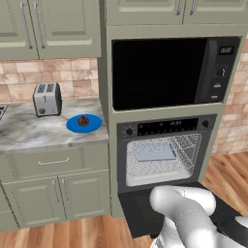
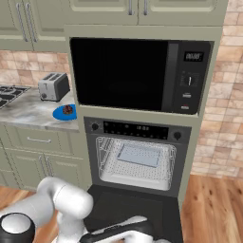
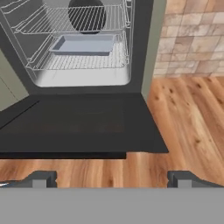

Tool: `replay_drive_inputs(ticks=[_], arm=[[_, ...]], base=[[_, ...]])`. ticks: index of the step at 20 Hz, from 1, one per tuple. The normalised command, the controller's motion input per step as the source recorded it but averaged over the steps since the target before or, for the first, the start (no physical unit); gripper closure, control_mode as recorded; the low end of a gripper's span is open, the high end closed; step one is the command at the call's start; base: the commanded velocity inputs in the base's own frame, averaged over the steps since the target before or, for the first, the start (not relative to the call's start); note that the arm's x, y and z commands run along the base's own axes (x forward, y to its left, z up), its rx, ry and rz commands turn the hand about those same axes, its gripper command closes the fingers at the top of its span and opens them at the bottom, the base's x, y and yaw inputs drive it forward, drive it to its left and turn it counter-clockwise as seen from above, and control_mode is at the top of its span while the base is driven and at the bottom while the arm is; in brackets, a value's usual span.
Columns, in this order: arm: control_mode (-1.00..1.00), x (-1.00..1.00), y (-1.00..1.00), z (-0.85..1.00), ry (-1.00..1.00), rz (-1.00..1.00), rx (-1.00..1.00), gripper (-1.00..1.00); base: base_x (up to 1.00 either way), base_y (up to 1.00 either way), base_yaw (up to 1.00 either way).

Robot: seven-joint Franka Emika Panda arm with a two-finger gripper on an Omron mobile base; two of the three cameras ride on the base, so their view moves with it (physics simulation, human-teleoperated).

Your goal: Take the baked cake out of the oven and place it on the plate for cooling. Then close the oven door.

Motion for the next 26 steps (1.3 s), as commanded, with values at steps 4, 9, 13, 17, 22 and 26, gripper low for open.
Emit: replay_drive_inputs(ticks=[4,9,13,17,22,26], arm=[[-1.00,0.01,-0.04,-0.48,0.00,0.00,-0.02,-1.00],[-1.00,0.09,-0.01,-0.47,-0.04,0.00,0.00,-1.00],[-1.00,0.22,-0.14,-0.41,-0.06,0.00,0.00,-1.00],[-1.00,0.23,-0.21,-0.44,-0.05,0.00,0.00,-1.00],[-1.00,0.05,-0.19,-0.46,-0.02,0.00,0.00,-1.00],[-1.00,0.00,-0.08,-0.56,-0.04,0.00,0.00,-1.00]], base=[[0.00,0.00,0.00],[0.00,0.00,0.00],[0.00,0.00,0.00],[0.00,0.00,0.00],[0.00,0.00,0.00],[0.00,0.00,0.00]])
